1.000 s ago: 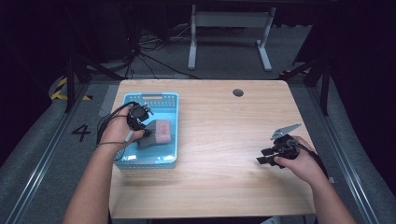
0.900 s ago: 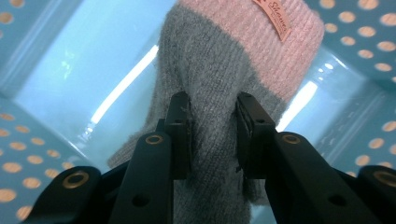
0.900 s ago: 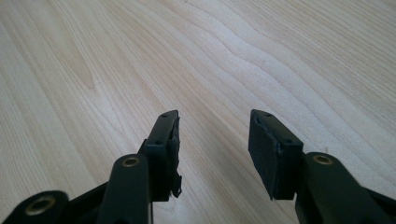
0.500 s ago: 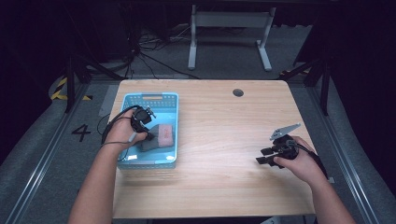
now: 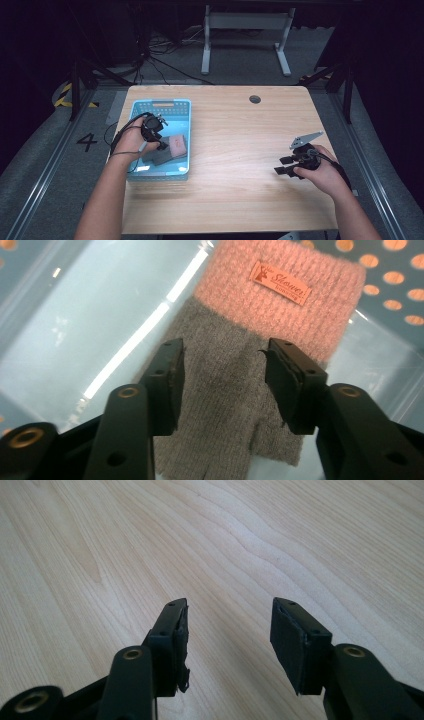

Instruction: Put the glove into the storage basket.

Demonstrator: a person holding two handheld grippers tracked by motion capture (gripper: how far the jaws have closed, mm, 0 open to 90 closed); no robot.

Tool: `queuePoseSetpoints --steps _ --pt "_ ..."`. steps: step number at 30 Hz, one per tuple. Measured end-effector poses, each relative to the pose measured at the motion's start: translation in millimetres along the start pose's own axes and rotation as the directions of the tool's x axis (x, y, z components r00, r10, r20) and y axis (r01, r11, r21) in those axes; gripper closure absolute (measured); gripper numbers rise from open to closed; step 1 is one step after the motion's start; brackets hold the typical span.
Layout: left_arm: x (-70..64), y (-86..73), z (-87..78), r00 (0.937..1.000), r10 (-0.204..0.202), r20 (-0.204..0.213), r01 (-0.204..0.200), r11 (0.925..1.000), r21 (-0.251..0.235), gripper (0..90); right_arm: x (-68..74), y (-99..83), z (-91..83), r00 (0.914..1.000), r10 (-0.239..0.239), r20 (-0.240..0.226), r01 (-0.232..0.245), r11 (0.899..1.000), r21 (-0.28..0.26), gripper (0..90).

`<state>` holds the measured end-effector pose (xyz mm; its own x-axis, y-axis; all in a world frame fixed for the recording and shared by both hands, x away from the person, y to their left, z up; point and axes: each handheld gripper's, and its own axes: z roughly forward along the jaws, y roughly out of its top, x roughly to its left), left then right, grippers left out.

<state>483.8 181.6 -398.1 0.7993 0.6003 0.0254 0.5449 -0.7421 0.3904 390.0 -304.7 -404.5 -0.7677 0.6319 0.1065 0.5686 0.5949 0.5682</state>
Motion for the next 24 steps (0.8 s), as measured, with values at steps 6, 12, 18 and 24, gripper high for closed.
queuePoseSetpoints --steps 6,12,18,24 --pt "-12.0 2.2 -21.2 0.9993 0.007 -0.036 -0.009 0.9985 -0.054 48.9 0.8 3.2 0.3 0.9999 -0.011 -0.001 0.011 1.000 -0.007 49.8" --pt "-36.3 4.5 -52.0 0.9998 -0.006 -0.019 0.003 0.9889 -0.149 52.0 1.1 5.1 1.0 0.9998 -0.019 -0.001 0.019 1.000 -0.008 49.7" --pt "-73.9 9.6 -74.8 0.9990 0.026 0.037 -0.017 0.9767 -0.214 53.2 3.1 6.7 0.8 0.9998 -0.022 0.000 0.022 1.000 -0.010 49.4" --pt "-110.0 9.3 -80.8 0.9928 0.035 0.114 -0.005 0.9666 -0.256 51.9 4.1 6.5 -0.6 0.9996 -0.027 0.001 0.027 1.000 -0.015 49.3"
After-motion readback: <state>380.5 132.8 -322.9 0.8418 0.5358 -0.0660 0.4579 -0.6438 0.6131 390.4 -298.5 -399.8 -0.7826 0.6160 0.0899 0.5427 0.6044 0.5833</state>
